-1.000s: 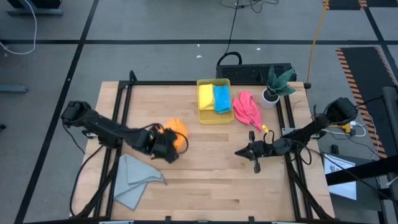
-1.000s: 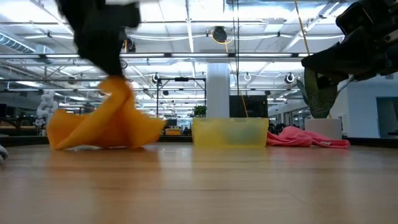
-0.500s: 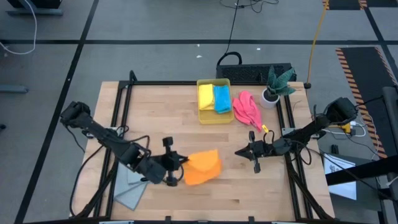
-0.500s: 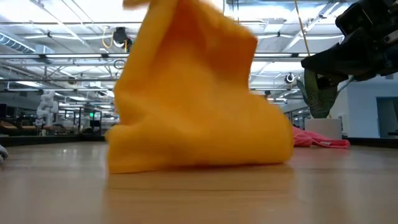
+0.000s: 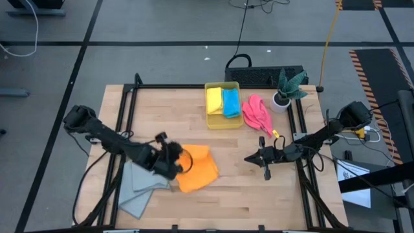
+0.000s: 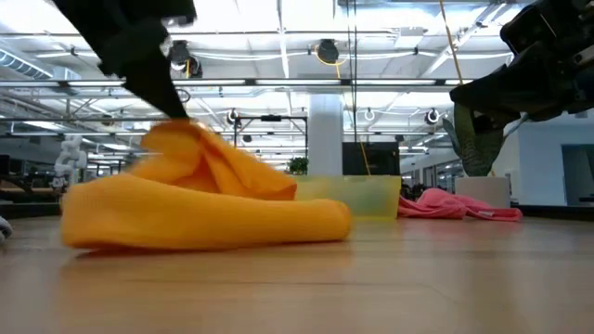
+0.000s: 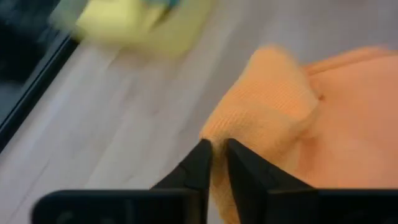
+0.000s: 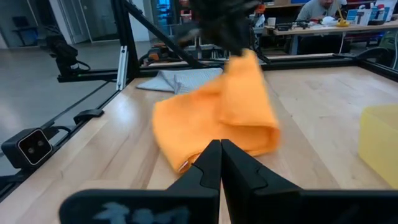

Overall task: Fold microfiber towels
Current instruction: Fold the orange microfiber towel

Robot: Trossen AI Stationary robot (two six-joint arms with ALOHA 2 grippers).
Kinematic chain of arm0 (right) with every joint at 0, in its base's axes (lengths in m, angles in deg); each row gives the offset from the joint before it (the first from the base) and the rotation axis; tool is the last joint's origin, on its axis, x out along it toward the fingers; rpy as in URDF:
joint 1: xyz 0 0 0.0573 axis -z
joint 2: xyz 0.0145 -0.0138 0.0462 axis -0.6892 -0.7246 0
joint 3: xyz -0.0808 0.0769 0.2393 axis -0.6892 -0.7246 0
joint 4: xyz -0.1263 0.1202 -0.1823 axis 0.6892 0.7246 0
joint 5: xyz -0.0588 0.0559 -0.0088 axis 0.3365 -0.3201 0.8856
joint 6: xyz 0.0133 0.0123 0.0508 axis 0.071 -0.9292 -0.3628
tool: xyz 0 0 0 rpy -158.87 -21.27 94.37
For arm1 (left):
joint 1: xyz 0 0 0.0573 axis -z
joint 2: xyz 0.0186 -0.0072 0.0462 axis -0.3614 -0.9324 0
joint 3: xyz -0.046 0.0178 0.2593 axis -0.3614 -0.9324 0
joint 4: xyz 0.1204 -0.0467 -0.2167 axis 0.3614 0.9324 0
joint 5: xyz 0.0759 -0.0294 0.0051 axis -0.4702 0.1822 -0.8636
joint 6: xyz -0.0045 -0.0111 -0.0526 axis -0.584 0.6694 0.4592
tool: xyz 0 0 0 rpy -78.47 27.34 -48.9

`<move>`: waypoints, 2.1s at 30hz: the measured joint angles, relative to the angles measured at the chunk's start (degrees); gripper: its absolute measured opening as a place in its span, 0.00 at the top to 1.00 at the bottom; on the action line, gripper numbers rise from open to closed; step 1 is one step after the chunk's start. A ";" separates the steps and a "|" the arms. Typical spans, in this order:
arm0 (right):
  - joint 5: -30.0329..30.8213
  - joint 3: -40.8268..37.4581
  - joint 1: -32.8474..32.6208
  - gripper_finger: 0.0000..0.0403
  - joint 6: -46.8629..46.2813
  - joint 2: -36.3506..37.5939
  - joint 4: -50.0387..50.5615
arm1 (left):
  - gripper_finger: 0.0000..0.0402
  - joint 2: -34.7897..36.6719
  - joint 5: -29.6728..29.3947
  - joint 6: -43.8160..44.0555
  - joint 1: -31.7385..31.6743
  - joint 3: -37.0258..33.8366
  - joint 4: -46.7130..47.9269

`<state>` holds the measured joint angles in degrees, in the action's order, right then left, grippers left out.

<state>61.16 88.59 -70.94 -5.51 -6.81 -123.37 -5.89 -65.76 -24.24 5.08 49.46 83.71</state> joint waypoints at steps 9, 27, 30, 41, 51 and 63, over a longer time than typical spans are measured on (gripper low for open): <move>0.02 0.00 0.00 1.00 0.16 0.00 0.02 | 0.56 0.02 5.19 4.73 -10.78 0.02 7.45; 0.09 0.02 0.00 1.00 -0.19 0.02 0.76 | 0.60 -14.86 9.98 -29.00 -11.87 -1.45 -18.22; 0.13 0.02 0.00 1.00 0.12 0.02 0.77 | 0.67 -16.66 11.40 -29.35 -13.29 -1.49 -19.22; 0.15 0.02 0.02 1.00 0.17 0.02 0.92 | 0.78 -17.68 15.71 -32.36 -15.48 -1.45 -29.97; 0.15 0.02 0.02 1.00 0.00 0.02 1.14 | 0.84 -17.68 17.88 -30.06 -18.38 -1.44 -27.39; 0.15 0.02 0.02 1.00 -0.02 0.02 1.31 | 0.86 -17.68 20.20 -27.89 -18.88 -1.44 -22.06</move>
<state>61.31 88.61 -70.92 -5.54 -6.79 -122.06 -23.58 -45.56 -52.13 -13.80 48.01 61.65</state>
